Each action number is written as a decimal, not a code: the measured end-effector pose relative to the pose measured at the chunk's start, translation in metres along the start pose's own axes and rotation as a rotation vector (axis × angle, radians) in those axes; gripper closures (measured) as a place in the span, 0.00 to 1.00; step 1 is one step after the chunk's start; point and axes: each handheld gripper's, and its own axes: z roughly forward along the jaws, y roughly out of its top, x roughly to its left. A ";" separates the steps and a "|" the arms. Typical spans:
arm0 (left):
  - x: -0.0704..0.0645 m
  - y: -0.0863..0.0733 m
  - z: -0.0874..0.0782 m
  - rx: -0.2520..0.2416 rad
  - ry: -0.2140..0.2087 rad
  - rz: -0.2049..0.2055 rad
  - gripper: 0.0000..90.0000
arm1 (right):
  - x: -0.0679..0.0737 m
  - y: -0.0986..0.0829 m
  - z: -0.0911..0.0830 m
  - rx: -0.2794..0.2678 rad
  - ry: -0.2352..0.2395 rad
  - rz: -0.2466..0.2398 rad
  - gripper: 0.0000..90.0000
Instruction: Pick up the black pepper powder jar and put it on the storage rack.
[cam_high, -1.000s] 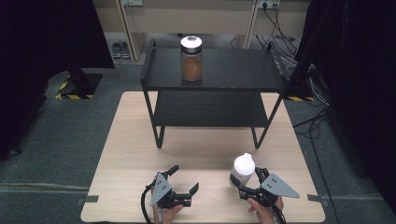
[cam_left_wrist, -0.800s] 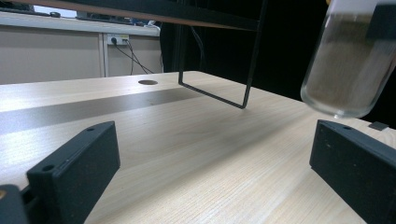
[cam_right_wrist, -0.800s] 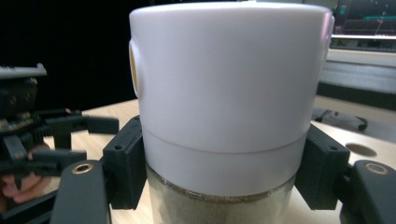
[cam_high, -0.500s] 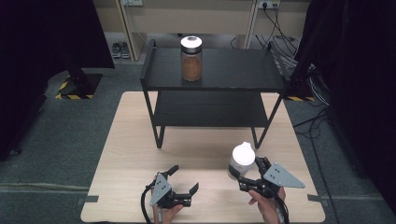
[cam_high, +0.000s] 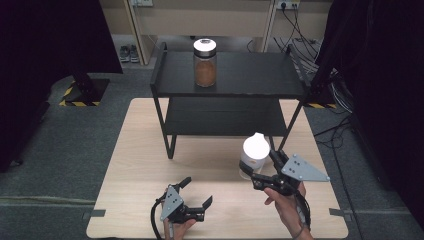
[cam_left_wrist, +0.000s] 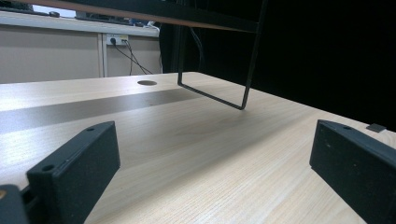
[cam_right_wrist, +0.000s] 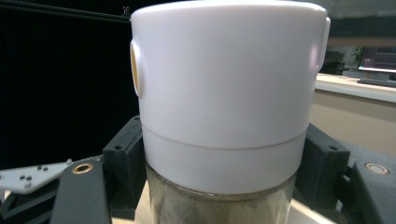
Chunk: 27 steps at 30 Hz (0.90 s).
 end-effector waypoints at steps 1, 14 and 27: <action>0.000 0.000 0.000 0.000 0.000 -0.001 0.01 | -0.001 0.004 0.001 0.001 0.000 0.000 0.34; 0.000 0.000 0.000 -0.001 0.001 -0.007 0.01 | -0.017 0.054 0.017 -0.026 0.006 0.008 0.34; 0.000 0.000 0.000 -0.001 0.001 -0.009 0.01 | -0.029 0.104 0.037 -0.039 0.006 0.002 0.34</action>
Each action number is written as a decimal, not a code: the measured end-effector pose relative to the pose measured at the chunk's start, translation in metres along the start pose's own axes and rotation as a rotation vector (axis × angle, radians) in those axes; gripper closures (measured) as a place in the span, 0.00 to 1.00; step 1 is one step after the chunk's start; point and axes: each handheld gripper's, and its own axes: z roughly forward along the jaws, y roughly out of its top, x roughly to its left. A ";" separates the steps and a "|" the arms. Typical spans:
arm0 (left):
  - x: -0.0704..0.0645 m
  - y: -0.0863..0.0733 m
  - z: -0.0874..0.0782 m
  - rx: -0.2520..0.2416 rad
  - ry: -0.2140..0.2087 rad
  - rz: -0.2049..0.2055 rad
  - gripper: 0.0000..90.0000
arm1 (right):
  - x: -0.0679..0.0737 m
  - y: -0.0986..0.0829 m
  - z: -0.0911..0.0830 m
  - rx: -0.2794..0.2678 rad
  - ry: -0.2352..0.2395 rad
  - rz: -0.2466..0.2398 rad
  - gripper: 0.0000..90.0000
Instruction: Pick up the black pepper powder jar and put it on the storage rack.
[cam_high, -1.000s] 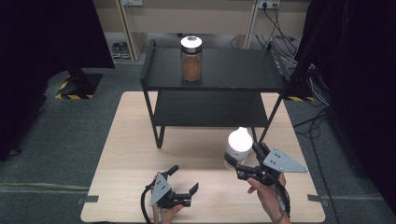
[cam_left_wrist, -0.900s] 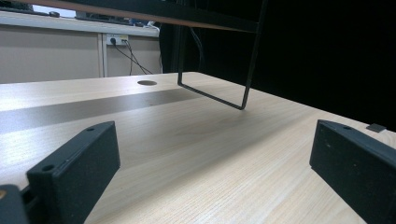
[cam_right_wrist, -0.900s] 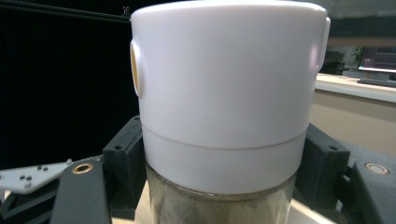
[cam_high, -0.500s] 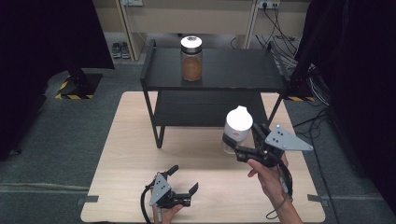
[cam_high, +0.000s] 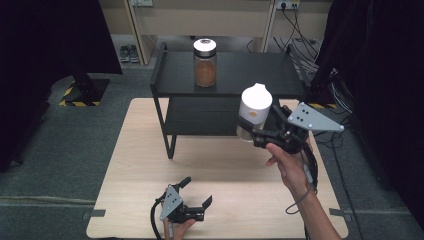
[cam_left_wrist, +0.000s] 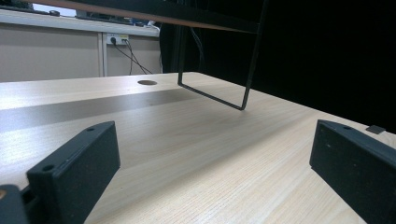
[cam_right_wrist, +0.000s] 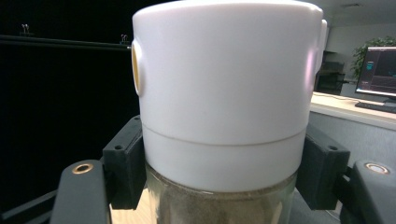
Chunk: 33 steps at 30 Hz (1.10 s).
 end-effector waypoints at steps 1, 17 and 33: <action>0.000 0.000 0.000 0.000 0.000 0.000 0.01 | -0.001 0.004 0.003 -0.001 0.000 0.003 0.34; 0.001 0.000 0.000 -0.002 -0.001 -0.001 0.01 | -0.021 0.045 0.042 -0.023 -0.020 0.051 0.34; 0.001 -0.001 -0.001 -0.006 -0.004 -0.007 0.01 | -0.040 0.044 0.078 -0.026 -0.140 0.090 0.34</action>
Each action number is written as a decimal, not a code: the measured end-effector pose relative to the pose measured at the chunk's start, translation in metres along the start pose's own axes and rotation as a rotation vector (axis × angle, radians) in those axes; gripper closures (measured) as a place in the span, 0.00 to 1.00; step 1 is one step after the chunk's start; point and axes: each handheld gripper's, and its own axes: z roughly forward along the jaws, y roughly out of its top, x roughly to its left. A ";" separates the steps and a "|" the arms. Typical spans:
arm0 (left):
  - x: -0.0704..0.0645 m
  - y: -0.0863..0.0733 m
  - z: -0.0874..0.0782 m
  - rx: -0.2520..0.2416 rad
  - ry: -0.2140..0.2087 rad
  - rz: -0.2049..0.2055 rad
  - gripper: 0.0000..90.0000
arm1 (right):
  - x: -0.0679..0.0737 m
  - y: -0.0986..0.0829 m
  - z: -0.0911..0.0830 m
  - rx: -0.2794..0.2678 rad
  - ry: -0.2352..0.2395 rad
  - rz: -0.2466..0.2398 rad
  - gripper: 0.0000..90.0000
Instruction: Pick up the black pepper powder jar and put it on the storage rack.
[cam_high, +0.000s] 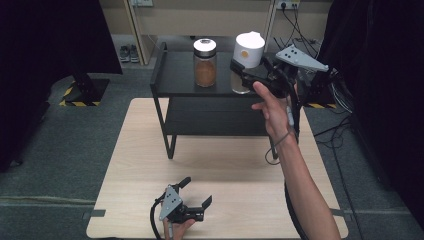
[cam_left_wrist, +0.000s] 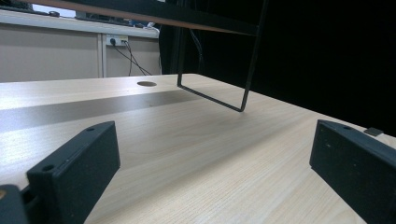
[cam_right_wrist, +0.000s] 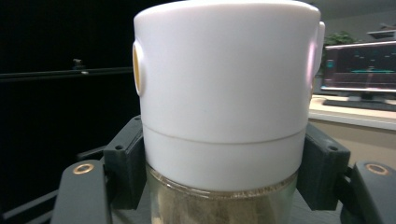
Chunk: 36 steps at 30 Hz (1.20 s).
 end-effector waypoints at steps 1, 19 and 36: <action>0.000 0.000 0.000 0.001 0.000 0.000 0.01 | 0.000 0.000 0.001 0.001 -0.011 -0.003 0.34; 0.000 0.000 0.000 -0.001 -0.002 -0.001 0.01 | 0.000 0.005 0.023 0.034 -0.130 -0.051 0.34; 0.000 -0.001 0.000 -0.006 -0.002 -0.003 0.01 | 0.001 -0.002 0.037 0.045 -0.176 -0.030 0.34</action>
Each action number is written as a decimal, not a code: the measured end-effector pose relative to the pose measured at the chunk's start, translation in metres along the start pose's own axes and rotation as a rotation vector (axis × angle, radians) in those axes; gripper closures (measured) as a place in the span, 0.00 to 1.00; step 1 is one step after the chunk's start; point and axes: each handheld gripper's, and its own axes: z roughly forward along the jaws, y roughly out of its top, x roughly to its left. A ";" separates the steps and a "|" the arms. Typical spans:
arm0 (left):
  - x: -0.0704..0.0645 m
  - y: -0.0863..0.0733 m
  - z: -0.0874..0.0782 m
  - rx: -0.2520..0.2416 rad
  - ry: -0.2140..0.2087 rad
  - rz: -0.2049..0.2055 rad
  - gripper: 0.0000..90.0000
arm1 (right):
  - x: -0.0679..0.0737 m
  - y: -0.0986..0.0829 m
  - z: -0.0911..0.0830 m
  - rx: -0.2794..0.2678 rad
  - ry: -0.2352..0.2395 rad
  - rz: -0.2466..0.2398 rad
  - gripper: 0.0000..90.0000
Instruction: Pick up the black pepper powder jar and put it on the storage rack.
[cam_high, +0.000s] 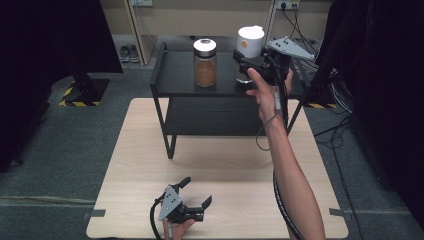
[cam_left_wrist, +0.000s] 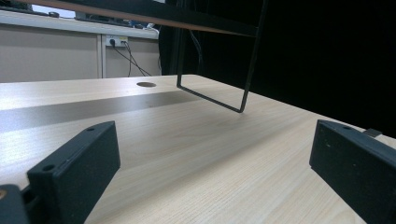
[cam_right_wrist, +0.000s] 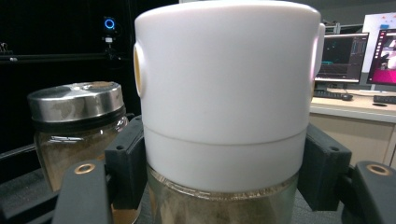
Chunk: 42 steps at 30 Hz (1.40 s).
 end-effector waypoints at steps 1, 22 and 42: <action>0.000 0.000 0.000 0.000 0.000 0.001 0.01 | 0.000 -0.001 0.001 -0.001 0.000 0.002 0.34; 0.000 0.000 0.000 0.000 -0.001 0.002 0.01 | 0.013 -0.008 0.001 -0.006 -0.052 0.010 0.14; -0.001 0.000 0.000 0.002 0.000 0.005 0.02 | 0.021 -0.019 -0.038 -0.051 -0.015 0.009 0.05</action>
